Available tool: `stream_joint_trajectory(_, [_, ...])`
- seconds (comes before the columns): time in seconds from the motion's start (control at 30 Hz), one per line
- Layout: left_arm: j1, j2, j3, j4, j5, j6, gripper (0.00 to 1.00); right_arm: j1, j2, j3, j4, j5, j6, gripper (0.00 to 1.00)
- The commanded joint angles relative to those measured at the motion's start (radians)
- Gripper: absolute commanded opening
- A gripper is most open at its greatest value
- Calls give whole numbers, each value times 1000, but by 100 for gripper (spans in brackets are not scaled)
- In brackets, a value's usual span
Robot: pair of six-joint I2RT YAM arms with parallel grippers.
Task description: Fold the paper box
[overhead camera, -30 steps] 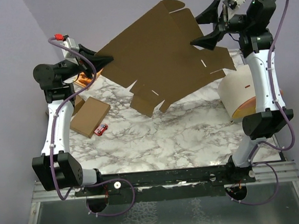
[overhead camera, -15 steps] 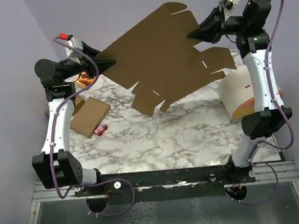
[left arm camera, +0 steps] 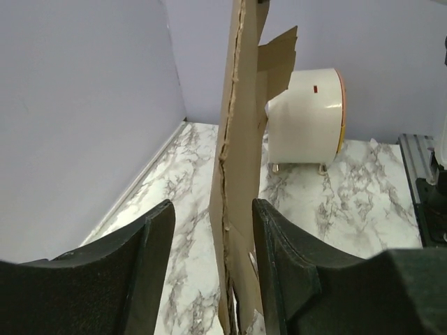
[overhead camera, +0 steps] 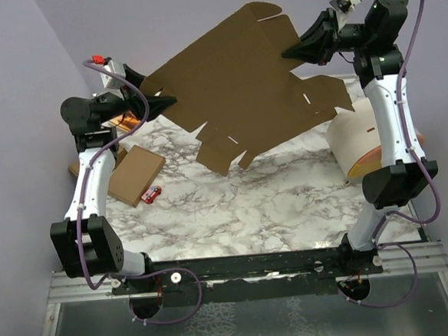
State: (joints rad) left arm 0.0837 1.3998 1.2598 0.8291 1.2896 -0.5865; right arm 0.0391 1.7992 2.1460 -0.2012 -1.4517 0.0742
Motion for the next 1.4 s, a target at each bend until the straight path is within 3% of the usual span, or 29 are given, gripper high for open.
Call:
stream_joint_trajectory(0.0, [4,24,-24,259,-59,-189,49,-4,-16,-6,31,-16,16,1])
stream_joint_trajectory(0.2, [-2,13,-51,323,-94,-237,40,-4,-13,-16,40,-10,26,1])
stream_joint_trajectory(0.33, [-10,17,-41,320,-96,-245,28,-4,-15,-23,48,-10,30,1])
stream_joint_trajectory(0.4, [-14,24,-35,321,-92,-254,15,-4,-15,-25,48,-7,30,1])
stream_joint_trajectory(0.53, [-16,32,-32,340,-87,-275,0,-4,-17,-32,47,-7,27,1])
stream_joint_trajectory(0.7, [-16,35,-28,358,-85,-287,0,-3,-14,-38,46,-1,26,2])
stream_joint_trajectory(0.8, [-17,45,-15,360,-85,-300,0,-4,-13,-40,36,7,19,22])
stream_joint_trajectory(0.83, [-15,48,-10,368,-86,-307,0,-4,-13,-42,34,7,16,24])
stream_joint_trajectory(0.87, [-15,52,-7,377,-84,-315,0,-4,-12,-43,34,8,15,21])
stream_joint_trajectory(0.93, [-15,62,-2,406,-84,-339,0,-4,-8,-43,35,3,21,4])
stream_joint_trajectory(1.0, [-15,70,-8,438,-89,-370,0,-4,-7,-44,43,-1,31,1])
stream_joint_trajectory(1.03, [-14,71,-10,444,-91,-378,4,-4,-10,-46,50,1,36,1])
stream_joint_trajectory(1.13, [1,60,-62,499,-110,-417,46,-7,-7,-32,71,6,72,1])
stream_joint_trajectory(1.17, [8,55,-90,542,-122,-440,55,-8,-6,-27,81,3,89,1])
stream_joint_trajectory(1.23, [24,53,-143,647,-147,-510,65,-9,-3,-22,96,3,106,1])
stream_joint_trajectory(1.37, [27,91,-194,846,-186,-658,67,-10,5,-20,103,7,117,1])
